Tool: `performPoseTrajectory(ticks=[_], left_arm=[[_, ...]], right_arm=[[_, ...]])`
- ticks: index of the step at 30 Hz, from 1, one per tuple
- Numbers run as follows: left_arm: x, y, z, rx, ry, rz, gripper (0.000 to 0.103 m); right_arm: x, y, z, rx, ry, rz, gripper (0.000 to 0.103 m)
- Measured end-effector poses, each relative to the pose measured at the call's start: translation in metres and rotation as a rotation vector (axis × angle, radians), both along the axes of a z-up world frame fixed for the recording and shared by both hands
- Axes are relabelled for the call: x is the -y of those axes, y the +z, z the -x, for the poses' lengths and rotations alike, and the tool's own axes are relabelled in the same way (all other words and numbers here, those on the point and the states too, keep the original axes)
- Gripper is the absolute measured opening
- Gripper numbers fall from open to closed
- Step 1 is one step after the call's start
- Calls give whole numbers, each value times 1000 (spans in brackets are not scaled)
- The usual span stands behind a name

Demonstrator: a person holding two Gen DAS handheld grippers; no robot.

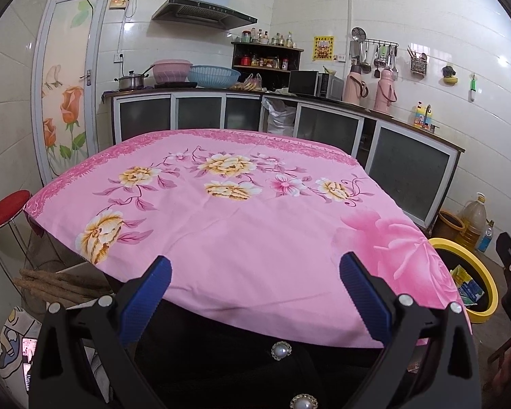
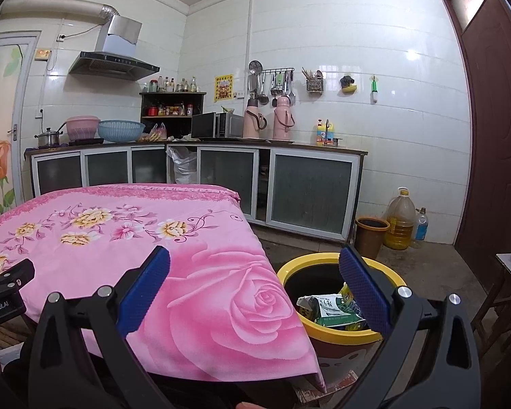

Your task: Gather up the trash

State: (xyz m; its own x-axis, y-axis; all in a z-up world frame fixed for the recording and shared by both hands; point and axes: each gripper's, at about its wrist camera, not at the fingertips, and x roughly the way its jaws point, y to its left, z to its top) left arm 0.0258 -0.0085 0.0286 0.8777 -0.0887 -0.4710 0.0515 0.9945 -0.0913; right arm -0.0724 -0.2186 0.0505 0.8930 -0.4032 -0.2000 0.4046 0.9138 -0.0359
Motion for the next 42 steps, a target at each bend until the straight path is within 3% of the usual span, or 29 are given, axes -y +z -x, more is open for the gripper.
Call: performPoseTrajectory(ticks=[42], left_arm=[[4,0,0,-2,-19,-8,95]], right_arm=[[3,-1,0,-5,-2,-1,95]])
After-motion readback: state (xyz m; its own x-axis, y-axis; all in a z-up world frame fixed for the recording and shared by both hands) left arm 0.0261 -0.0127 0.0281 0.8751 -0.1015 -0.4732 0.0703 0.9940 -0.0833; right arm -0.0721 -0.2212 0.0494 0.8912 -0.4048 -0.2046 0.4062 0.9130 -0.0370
